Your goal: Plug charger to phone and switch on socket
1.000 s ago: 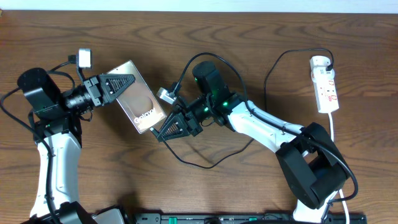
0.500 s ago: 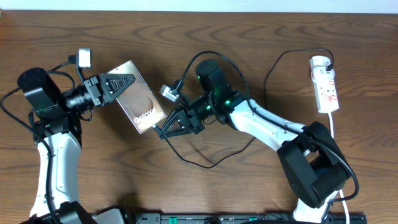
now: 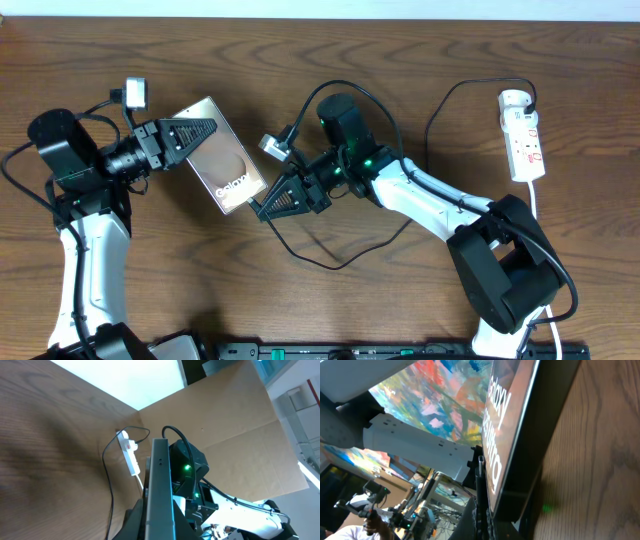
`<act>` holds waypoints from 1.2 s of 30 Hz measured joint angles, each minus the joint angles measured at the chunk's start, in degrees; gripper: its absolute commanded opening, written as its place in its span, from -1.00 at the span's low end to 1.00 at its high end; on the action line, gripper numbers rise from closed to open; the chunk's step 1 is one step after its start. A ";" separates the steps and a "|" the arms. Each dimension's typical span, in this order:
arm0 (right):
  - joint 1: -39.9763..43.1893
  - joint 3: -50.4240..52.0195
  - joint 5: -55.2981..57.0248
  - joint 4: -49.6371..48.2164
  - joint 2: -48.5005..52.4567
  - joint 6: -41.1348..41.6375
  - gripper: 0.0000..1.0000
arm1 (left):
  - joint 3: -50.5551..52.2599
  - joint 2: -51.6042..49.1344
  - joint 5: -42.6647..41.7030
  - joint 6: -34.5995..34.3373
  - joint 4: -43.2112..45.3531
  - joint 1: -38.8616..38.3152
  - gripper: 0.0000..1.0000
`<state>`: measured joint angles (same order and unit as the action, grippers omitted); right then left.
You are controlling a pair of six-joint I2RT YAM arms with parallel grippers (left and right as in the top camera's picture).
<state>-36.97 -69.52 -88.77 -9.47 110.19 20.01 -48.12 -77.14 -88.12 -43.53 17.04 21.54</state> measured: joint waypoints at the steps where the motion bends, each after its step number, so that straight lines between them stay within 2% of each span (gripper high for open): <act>1: 0.00 0.00 0.00 0.02 0.00 0.00 -0.98 | 0.00 -0.02 0.15 -0.20 0.04 0.00 -0.85; 8: 0.00 0.00 0.07 0.31 0.00 0.00 -0.98 | 0.02 -0.02 0.04 -4.79 5.64 0.00 -0.85; 16: 0.00 0.00 0.07 0.28 0.00 0.00 -0.98 | 0.02 -0.02 -0.09 -7.32 6.93 0.00 -0.85; 36: 0.00 0.00 0.07 0.28 0.00 0.00 -0.98 | 0.02 -0.02 -0.11 -4.15 7.02 0.00 -0.85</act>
<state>-36.97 -69.52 -88.71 -9.19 110.19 20.01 -48.10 -77.17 -88.23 -47.68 24.05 21.54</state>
